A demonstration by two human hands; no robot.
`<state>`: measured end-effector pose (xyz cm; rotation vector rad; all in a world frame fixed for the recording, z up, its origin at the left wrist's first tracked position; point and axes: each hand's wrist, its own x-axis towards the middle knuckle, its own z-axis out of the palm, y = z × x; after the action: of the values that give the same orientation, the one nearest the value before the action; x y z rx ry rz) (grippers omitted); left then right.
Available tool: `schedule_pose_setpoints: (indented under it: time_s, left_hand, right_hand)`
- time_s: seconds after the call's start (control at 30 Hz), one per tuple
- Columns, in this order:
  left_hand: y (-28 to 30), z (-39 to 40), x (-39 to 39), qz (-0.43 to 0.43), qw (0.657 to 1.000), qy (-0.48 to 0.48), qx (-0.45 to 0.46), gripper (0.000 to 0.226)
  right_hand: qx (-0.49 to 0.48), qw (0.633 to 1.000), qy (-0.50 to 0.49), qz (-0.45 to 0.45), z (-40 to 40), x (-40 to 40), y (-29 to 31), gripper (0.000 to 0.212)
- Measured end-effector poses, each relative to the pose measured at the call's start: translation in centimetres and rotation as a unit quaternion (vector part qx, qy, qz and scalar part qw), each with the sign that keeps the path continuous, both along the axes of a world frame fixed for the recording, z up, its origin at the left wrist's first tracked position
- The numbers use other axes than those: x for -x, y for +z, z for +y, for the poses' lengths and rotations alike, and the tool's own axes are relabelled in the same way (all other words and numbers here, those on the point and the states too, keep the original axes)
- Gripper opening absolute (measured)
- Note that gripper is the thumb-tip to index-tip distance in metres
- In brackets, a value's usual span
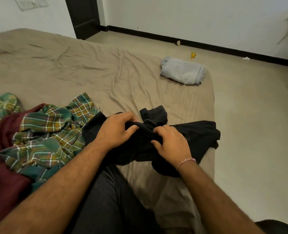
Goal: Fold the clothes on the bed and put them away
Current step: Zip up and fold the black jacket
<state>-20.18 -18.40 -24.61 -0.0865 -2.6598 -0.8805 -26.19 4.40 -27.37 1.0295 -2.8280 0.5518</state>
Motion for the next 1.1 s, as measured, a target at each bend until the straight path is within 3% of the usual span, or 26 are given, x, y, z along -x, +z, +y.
schedule_pose_setpoints:
  time_s: [0.07, 0.2, 0.33, 0.43, 0.6, 0.63, 0.7, 0.77, 0.8, 0.83, 0.87, 0.93, 0.97, 1.0, 1.1]
  left_hand:
    - [0.5, -0.3, -0.3, -0.006, 1.000, -0.015, 0.008, 0.012]
    - [4.8, -2.3, 0.9, 0.032, 0.995, 0.018, 0.095, 0.011]
    - [13.2, -4.3, 3.7, 0.023, 0.976, -0.026, 0.214, 0.016]
    - [19.7, -4.0, 4.9, 0.034, 0.960, 0.010, 0.279, 0.011]
    - [26.8, -4.2, 6.6, 0.072, 0.958, 0.072, 0.268, 0.017]
    - [27.3, -4.6, 7.0, 0.068, 0.957, 0.086, 0.269, 0.015]
    - [28.4, -5.3, 7.7, 0.074, 0.954, 0.121, 0.265, 0.016]
    - [30.2, -6.1, 8.6, 0.083, 0.956, 0.148, 0.241, 0.020]
    - [30.6, -6.7, 9.0, 0.083, 0.964, 0.148, 0.202, 0.022]
    - [31.9, -7.0, 9.3, 0.097, 0.971, 0.149, 0.159, 0.025]
    - [32.4, -7.3, 9.5, 0.098, 0.977, 0.150, 0.117, 0.028]
    - [34.5, -7.4, 10.0, 0.117, 0.979, 0.156, 0.056, 0.034]
    - [35.7, -7.6, 10.2, 0.128, 0.977, 0.166, 0.036, 0.037]
    - [36.7, -8.0, 10.5, 0.146, 0.973, 0.177, 0.028, 0.038]
    - [39.5, -9.8, 10.2, 0.152, 0.975, 0.158, 0.045, 0.029]
  right_hand:
    - [-0.029, 0.998, -0.049, 0.032, 0.6, 0.9, 0.1, 0.007]
    - [-0.066, 0.989, -0.123, 0.053, 2.8, 4.0, 3.4, 0.016]
    - [-0.011, 0.983, -0.180, -0.025, 4.6, 8.1, 9.7, 0.015]
    - [-0.012, 0.976, -0.215, 0.045, 4.7, 9.9, 14.7, 0.016]
    - [-0.104, 0.970, -0.220, 0.023, 5.0, 12.1, 21.7, 0.018]
    - [-0.075, 0.971, -0.228, 0.003, 4.9, 12.4, 22.4, 0.016]
    - [0.098, 0.965, -0.242, -0.034, 5.0, 13.1, 24.1, 0.021]
    - [0.328, 0.916, -0.226, -0.041, 5.0, 13.2, 26.6, 0.024]
    - [0.372, 0.909, -0.187, -0.018, 5.1, 13.2, 27.2, 0.021]
    - [0.361, 0.923, -0.128, 0.029, 5.4, 12.9, 29.1, 0.019]
    - [0.280, 0.956, -0.070, 0.060, 5.8, 12.5, 30.0, 0.025]
    - [0.029, 0.991, -0.038, 0.126, 6.7, 12.9, 32.5, 0.031]
    - [-0.072, 0.982, -0.072, 0.161, 7.2, 13.8, 33.5, 0.026]
    - [-0.121, 0.967, -0.125, 0.186, 7.8, 14.4, 34.5, 0.019]
    - [-0.088, 0.943, -0.276, 0.167, 9.6, 16.0, 36.5, 0.020]
